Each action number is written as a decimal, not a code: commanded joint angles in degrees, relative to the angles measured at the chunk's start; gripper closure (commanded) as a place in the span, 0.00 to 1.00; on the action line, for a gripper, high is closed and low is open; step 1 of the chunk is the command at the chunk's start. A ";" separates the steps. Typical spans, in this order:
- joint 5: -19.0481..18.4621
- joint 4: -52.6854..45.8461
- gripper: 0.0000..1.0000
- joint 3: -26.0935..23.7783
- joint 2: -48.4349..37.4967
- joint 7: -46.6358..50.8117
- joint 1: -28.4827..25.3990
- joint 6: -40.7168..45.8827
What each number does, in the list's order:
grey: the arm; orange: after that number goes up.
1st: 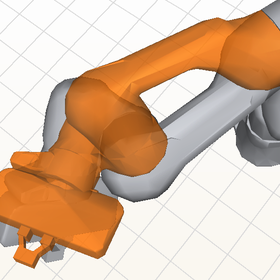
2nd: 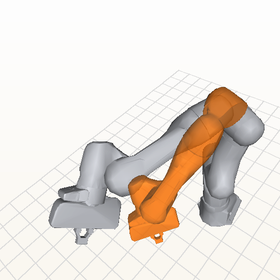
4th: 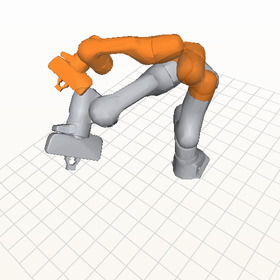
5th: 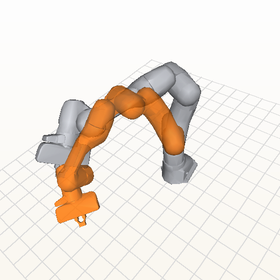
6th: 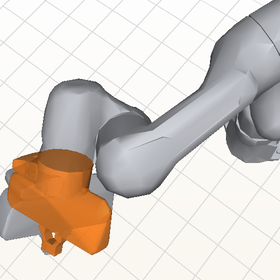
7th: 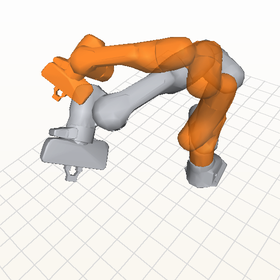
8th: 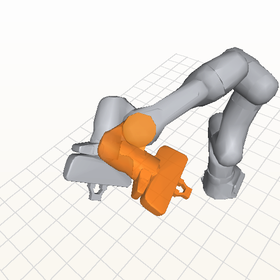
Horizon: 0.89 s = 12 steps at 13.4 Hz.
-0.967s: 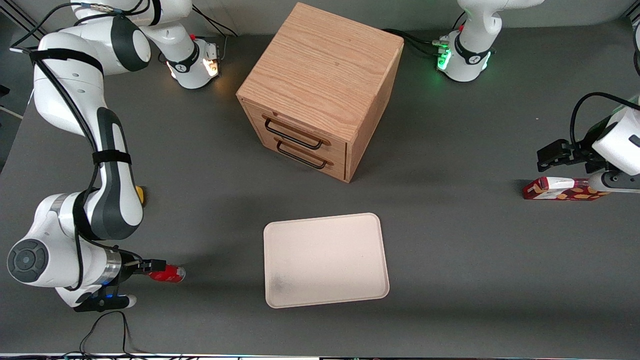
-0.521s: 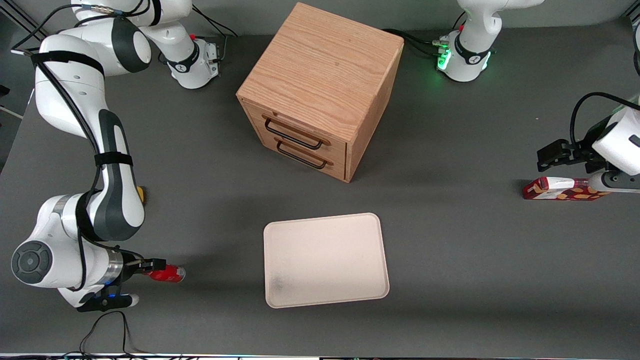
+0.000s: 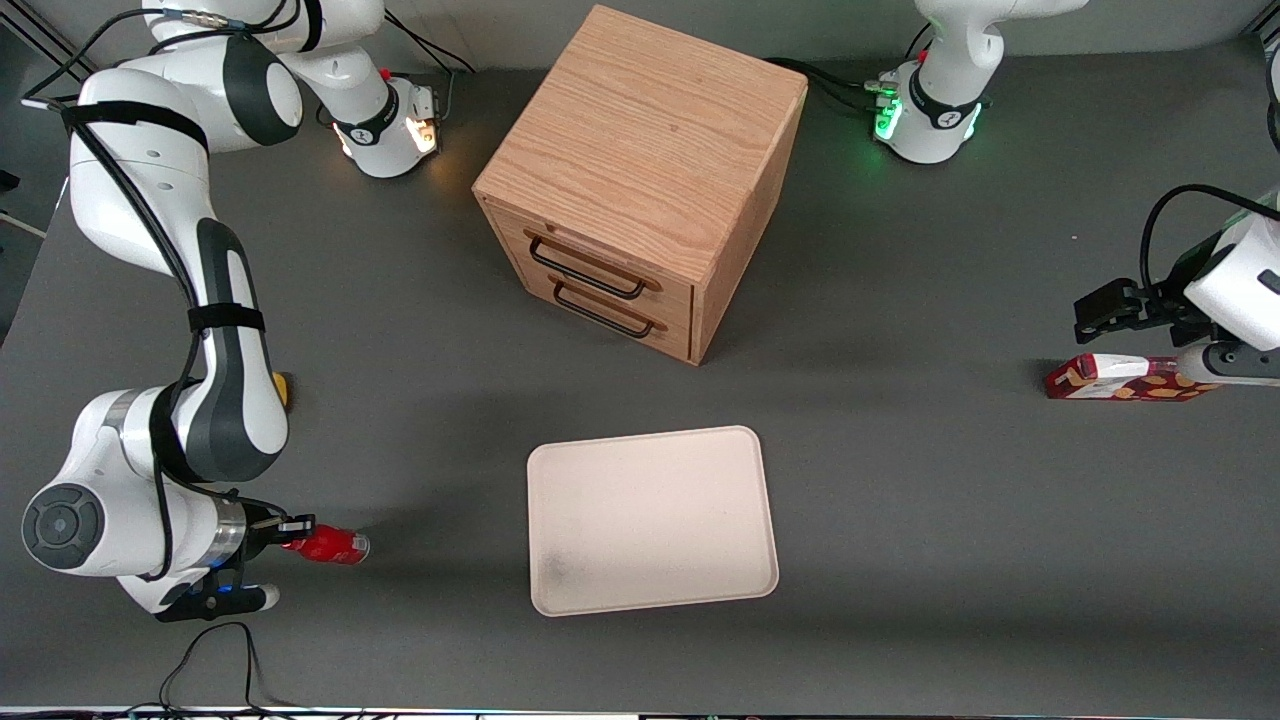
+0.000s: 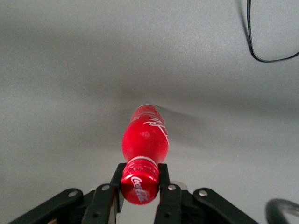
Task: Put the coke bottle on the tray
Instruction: 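Close the right gripper around the red Coke bottle's neck, then lift the red Coke bottle up off the table with the right gripper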
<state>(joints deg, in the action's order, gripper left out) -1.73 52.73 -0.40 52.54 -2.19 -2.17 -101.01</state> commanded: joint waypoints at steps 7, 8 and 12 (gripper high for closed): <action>-1.35 -1.32 1.00 -0.31 -11.21 -0.63 -0.20 17.75; -1.35 -1.32 1.00 -0.31 -14.36 -0.10 -0.11 20.82; -1.00 -0.97 1.00 -0.57 -25.18 0.96 -0.29 30.25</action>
<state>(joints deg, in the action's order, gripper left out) -2.83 49.82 -0.52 33.13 -2.15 -2.31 -72.90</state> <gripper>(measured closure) 0.687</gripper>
